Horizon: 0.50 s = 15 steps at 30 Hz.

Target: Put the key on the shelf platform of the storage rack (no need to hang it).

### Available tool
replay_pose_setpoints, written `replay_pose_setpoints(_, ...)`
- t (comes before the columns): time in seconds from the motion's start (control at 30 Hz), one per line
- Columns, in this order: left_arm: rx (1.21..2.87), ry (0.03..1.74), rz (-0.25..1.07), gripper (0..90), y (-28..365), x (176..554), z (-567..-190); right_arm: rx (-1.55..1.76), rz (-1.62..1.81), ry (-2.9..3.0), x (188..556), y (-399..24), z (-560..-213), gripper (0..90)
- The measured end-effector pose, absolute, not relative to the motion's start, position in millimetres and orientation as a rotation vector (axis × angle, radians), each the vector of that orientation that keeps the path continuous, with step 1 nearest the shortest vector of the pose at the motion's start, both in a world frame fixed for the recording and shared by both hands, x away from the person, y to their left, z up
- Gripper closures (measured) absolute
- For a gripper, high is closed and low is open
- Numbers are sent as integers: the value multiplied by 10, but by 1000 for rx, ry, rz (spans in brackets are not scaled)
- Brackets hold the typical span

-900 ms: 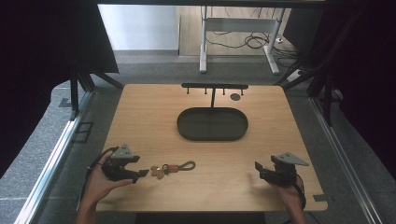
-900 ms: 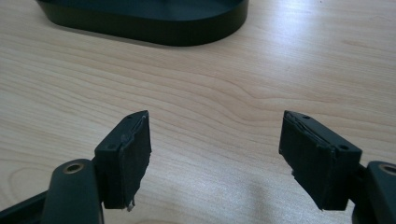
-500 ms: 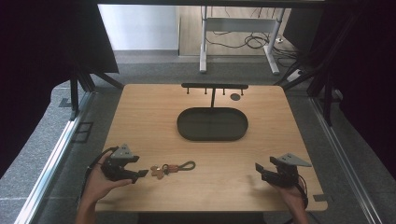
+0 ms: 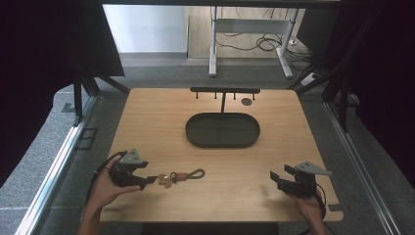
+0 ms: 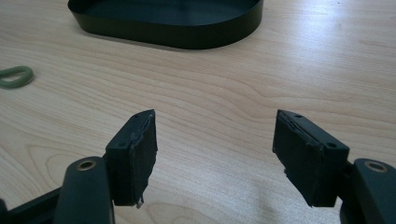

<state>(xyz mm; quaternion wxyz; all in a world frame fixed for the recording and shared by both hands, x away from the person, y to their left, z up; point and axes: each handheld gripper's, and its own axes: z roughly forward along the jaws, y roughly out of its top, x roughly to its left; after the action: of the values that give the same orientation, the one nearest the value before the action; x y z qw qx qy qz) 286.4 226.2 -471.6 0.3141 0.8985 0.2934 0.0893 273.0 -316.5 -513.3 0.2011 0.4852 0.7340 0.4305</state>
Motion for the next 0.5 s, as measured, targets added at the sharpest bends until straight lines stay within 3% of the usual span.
replay_pose_setpoints(0.5, 2488, 633, 195, 329, 2024, 3023, -4459, 1341, 1220, 2023, 2699, -3171, -5072, 319)
